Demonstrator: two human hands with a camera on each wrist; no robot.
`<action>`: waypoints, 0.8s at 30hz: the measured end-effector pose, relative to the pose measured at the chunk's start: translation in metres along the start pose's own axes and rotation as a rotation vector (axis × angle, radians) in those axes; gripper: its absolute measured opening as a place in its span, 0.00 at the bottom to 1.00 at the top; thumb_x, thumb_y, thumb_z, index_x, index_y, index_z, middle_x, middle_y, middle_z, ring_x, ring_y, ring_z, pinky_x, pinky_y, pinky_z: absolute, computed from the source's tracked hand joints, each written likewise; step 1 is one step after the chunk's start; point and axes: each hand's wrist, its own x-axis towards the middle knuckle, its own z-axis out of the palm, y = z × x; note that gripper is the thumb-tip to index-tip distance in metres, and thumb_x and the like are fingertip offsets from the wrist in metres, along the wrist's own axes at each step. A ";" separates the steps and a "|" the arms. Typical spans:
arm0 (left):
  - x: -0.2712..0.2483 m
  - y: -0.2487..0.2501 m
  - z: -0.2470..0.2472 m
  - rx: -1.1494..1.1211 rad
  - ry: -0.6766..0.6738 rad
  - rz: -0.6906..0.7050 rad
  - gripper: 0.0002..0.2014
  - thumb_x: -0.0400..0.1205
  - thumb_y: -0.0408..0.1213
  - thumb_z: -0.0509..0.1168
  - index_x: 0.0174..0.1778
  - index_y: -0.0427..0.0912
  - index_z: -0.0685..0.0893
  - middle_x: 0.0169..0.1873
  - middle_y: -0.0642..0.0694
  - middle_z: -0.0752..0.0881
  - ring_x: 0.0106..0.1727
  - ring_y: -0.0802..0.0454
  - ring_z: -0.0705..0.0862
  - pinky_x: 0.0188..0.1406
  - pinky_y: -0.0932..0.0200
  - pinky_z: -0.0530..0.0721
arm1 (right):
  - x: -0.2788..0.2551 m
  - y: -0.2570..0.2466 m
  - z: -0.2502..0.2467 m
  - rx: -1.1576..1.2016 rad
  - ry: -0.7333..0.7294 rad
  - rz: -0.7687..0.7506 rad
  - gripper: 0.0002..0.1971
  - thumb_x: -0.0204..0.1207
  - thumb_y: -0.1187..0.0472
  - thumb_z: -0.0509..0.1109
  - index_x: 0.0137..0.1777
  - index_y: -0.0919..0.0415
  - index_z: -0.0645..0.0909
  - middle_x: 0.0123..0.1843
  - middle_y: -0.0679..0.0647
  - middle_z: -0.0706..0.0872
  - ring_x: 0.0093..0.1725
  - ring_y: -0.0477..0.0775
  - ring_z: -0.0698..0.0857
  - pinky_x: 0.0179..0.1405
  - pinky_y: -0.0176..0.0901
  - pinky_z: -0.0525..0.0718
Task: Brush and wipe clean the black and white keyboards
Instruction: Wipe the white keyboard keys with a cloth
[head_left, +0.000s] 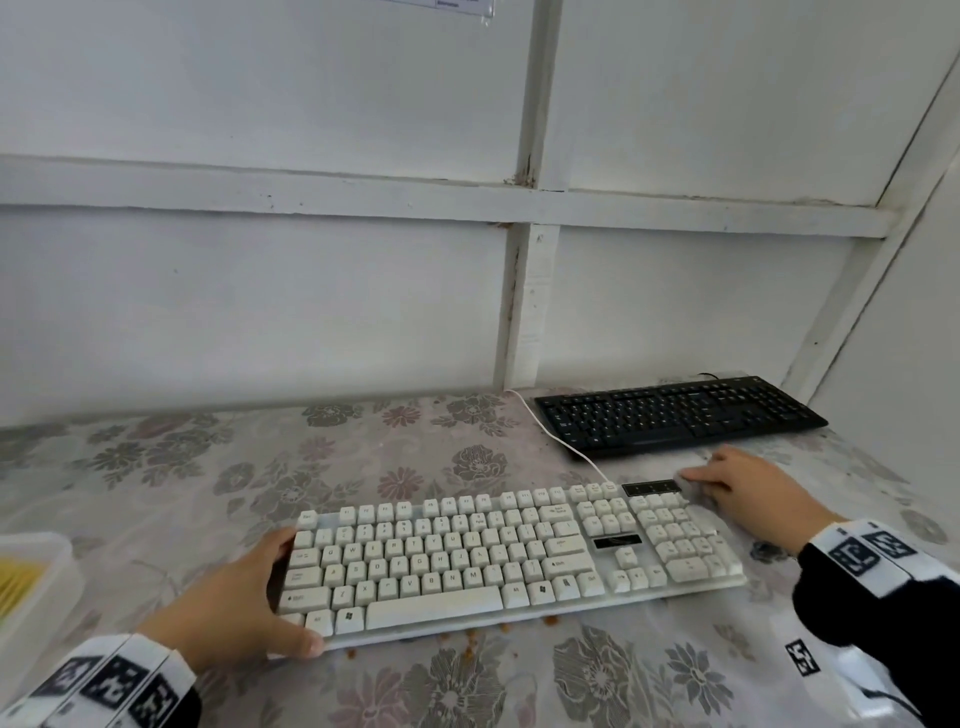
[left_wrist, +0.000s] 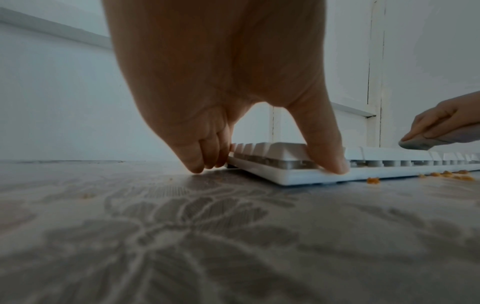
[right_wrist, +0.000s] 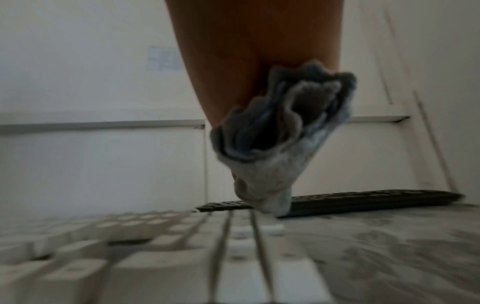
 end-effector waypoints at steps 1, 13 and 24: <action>0.000 0.001 0.000 0.003 0.001 -0.002 0.62 0.50 0.60 0.77 0.79 0.57 0.51 0.66 0.60 0.76 0.60 0.60 0.78 0.59 0.65 0.74 | 0.002 -0.007 0.001 0.000 0.008 -0.035 0.13 0.84 0.56 0.59 0.58 0.47 0.85 0.45 0.44 0.74 0.40 0.37 0.72 0.33 0.28 0.68; -0.003 0.006 0.000 0.037 0.024 0.020 0.55 0.61 0.54 0.79 0.78 0.56 0.50 0.59 0.62 0.75 0.58 0.60 0.77 0.56 0.66 0.73 | 0.014 -0.015 0.001 -0.202 -0.069 0.017 0.12 0.77 0.65 0.62 0.34 0.55 0.83 0.37 0.45 0.67 0.33 0.46 0.72 0.26 0.34 0.62; -0.002 0.004 0.001 0.038 0.054 0.019 0.54 0.58 0.54 0.79 0.77 0.56 0.54 0.54 0.65 0.77 0.54 0.62 0.78 0.54 0.67 0.73 | 0.009 -0.198 -0.032 0.252 -0.078 -0.418 0.15 0.82 0.49 0.61 0.64 0.48 0.83 0.50 0.48 0.76 0.47 0.47 0.78 0.51 0.36 0.76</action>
